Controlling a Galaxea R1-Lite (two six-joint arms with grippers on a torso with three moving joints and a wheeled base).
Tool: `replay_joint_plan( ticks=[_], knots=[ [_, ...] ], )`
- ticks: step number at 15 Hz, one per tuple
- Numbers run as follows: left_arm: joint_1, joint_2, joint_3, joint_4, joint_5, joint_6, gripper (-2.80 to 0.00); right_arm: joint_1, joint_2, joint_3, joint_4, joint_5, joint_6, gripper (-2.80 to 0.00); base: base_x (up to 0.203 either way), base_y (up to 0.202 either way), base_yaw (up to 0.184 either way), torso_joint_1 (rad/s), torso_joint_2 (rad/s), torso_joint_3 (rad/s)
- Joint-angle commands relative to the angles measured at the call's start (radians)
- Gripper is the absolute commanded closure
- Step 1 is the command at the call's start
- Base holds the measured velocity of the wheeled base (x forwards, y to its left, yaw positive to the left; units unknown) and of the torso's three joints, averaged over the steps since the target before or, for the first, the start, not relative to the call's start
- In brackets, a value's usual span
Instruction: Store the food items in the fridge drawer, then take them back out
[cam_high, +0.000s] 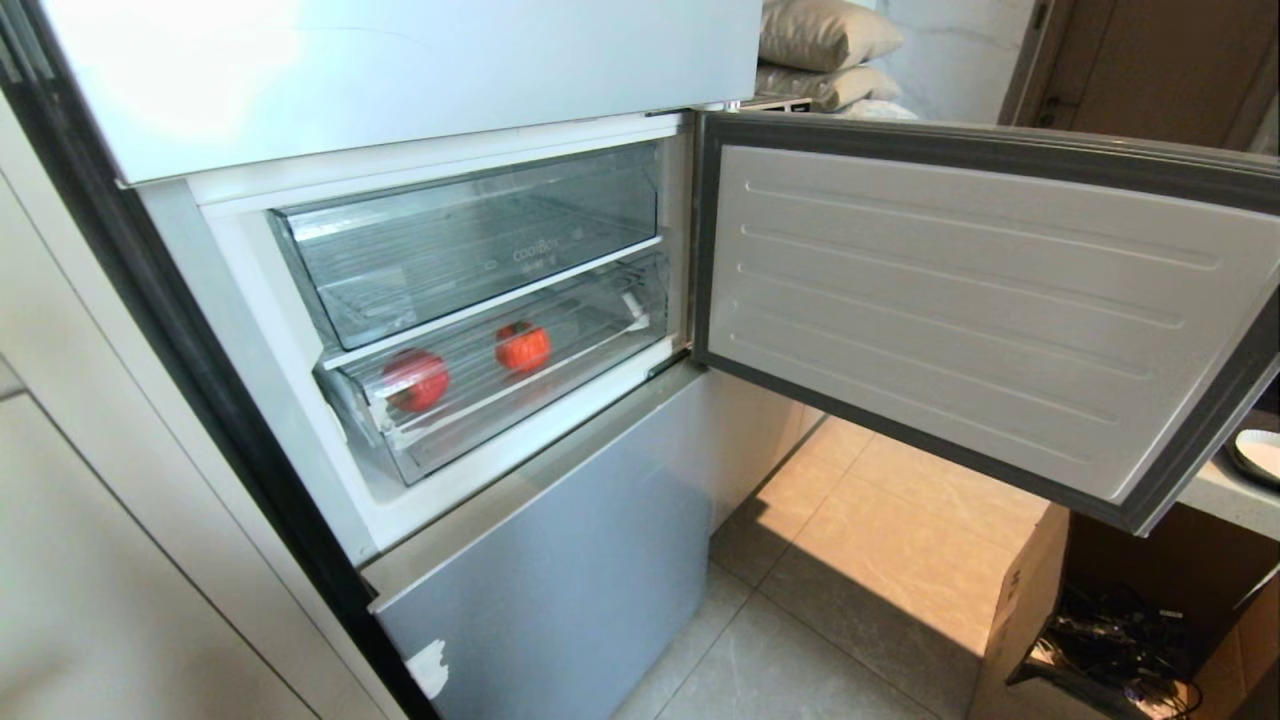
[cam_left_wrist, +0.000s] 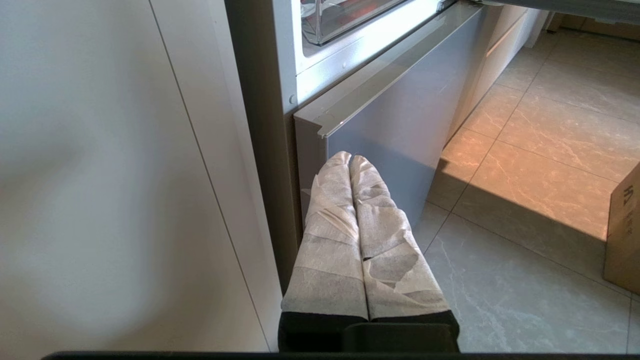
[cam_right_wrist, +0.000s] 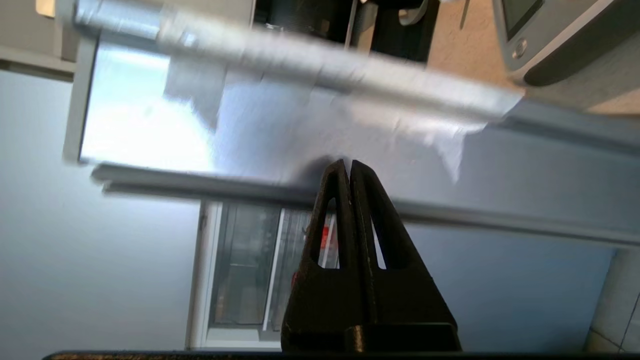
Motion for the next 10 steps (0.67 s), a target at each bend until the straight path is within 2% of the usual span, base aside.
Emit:
replay_joint_plan(
  ticks=[1, 2, 4, 6, 10],
  knots=[
    [0.000, 0.001, 0.000, 0.000, 0.000, 0.000, 0.00, -0.001, -0.126, 0.070, -0.008, 0.006, 0.004, 0.00, 0.000, 0.000, 0.000, 0.000, 0.00, 0.000],
    [0.000, 0.000, 0.000, 0.000, 0.000, 0.000, 0.00, -0.008, -0.177, 0.108, -0.029, 0.003, -0.003, 0.00, 0.000, 0.000, 0.000, 0.000, 0.00, 0.000],
    [0.000, 0.000, 0.000, 0.000, 0.000, 0.000, 0.00, -0.053, -0.203, 0.151, -0.200, -0.041, -0.018, 0.00, 0.000, 0.000, 0.000, 0.000, 0.00, 0.000],
    [0.000, 0.000, 0.000, 0.000, 0.000, 0.000, 0.00, -0.065, -0.140, 0.156, -0.344, -0.192, -0.020, 0.00, 0.000, 0.000, 0.000, 0.000, 0.00, 0.000],
    [0.000, 0.001, 0.000, 0.001, 0.000, 0.000, 0.00, -0.064, 0.056, 0.078, -0.418, -0.245, 0.014, 0.00, 0.000, 0.000, 0.000, 0.000, 0.00, 0.000]
  ],
)
